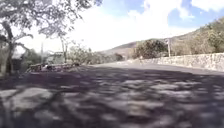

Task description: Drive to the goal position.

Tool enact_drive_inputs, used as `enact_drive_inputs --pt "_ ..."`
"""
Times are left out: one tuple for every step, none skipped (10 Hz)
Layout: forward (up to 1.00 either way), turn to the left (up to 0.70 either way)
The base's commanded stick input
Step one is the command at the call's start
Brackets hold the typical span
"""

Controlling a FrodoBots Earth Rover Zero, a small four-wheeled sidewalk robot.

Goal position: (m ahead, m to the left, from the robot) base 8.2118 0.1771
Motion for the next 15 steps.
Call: enact_drive_inputs --pt "0.7 0.0" --pt "0.7 0.0" --pt "0.7 0.0" --pt "0.7 0.0" --pt "0.7 0.0" --pt "0.7 0.0" --pt "0.7 0.0" --pt "0.7 0.0" --pt "0.7 0.0" --pt "0.7 0.0" --pt "0.7 0.0" --pt "0.7 0.0" --pt "0.7 0.0" --pt "0.7 0.0" --pt "0.7 0.0"
